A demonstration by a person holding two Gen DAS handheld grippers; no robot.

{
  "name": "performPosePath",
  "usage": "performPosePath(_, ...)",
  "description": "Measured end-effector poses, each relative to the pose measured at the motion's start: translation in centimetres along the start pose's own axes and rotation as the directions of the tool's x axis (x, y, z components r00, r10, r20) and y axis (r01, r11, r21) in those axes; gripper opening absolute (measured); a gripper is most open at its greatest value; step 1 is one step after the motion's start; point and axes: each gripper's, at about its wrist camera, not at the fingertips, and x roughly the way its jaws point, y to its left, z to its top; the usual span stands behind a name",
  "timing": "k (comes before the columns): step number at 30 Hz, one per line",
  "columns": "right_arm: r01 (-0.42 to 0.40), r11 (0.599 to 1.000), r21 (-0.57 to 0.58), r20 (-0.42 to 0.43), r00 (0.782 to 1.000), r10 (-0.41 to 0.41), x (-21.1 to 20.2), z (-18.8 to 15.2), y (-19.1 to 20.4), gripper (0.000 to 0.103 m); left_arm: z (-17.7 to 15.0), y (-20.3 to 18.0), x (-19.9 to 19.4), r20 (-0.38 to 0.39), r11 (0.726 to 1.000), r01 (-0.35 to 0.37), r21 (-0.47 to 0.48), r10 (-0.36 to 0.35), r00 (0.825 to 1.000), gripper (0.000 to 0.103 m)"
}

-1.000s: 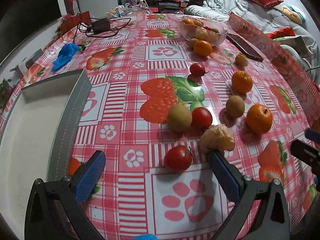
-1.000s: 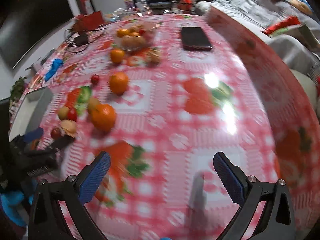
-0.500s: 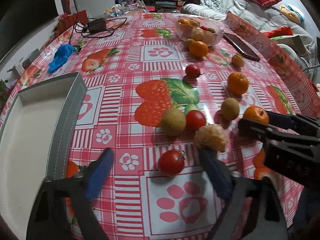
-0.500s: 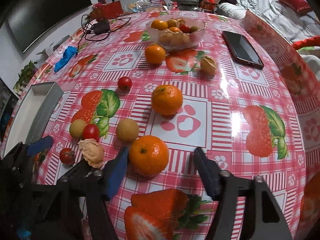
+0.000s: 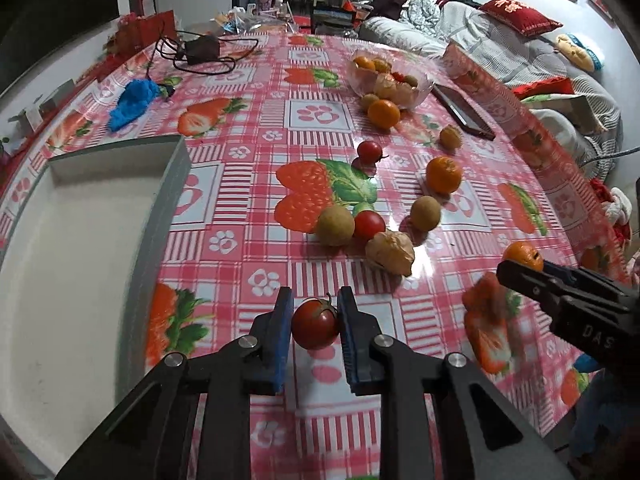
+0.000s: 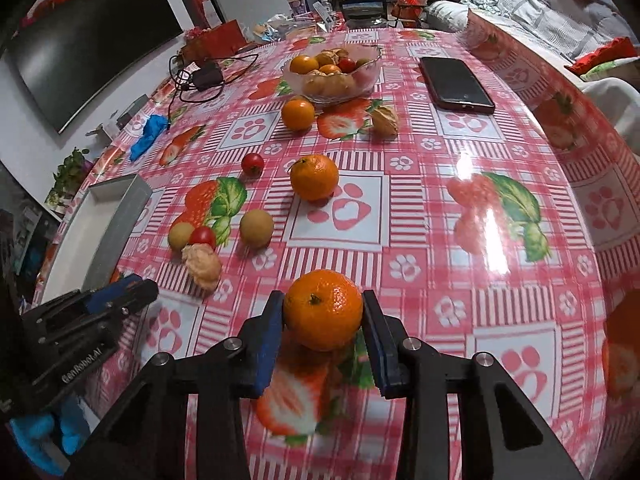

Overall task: Organize fruits
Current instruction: 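Grasp a red tomato with the left tool while the right tool grasps a mandarin, then carry tomato and mandarin over the white tray and open both tools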

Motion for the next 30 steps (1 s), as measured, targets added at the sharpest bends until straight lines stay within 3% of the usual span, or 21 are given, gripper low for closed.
performPosePath(15, -0.016, 0.998, -0.068, 0.021, 1.000, 0.017, -2.0, -0.2, 4.8, 0.040, -0.9, 4.6, -6.8, 0.126, 0.998, 0.013, -0.058, -0.006, 0.992, 0.025)
performPosePath(30, -0.045, 0.976, -0.214, 0.010, 0.999, 0.048, -1.1, 1.0, 13.5, 0.040, -2.0, 12.4, -9.4, 0.167, 0.985, -0.047, -0.164, 0.074, 0.983, 0.025)
